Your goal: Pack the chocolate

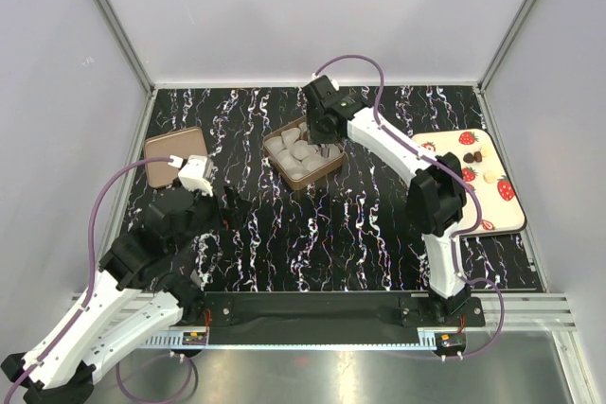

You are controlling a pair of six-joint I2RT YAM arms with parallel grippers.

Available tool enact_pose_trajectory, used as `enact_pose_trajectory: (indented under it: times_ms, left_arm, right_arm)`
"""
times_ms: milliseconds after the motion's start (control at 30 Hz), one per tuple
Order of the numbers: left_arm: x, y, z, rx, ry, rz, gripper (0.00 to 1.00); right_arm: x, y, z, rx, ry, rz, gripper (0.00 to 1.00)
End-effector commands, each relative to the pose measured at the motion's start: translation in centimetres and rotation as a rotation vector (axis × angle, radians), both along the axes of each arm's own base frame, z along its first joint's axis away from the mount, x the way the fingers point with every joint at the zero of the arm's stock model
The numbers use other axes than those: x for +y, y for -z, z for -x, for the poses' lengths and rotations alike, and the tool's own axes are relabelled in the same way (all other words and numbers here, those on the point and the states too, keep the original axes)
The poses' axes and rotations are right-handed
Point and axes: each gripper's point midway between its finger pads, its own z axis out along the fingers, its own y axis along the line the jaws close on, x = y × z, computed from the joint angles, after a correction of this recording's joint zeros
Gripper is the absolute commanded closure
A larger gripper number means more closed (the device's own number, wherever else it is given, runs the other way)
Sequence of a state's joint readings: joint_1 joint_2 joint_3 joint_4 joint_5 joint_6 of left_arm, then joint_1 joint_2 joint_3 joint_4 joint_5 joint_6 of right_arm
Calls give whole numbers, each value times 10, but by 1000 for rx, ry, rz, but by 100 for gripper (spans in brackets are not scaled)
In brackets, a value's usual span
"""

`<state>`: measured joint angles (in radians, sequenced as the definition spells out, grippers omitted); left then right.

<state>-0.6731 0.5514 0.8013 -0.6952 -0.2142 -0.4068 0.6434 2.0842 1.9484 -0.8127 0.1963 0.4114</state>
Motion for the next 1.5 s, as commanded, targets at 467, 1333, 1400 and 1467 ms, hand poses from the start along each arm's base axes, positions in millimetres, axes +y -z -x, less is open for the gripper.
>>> enact_pose_trajectory:
  times_ms: [467,1333,1400,1467]
  left_arm:
    - [-6,-8,-2,-42,37,19,1]
    - [-10,-4,-2,-24,45,15,1]
    - [-10,-4,-2,-24,45,15,1]
    - [-10,-3,-3,-23,45,14,1]
  right_arm:
    - [-209,-73,67,-94,312,83,54]
    - [-301,19,88,117,444,3,47]
    - [-304,23,88,128,452,5,47]
    - [-304,26,87,130,452,2,48]
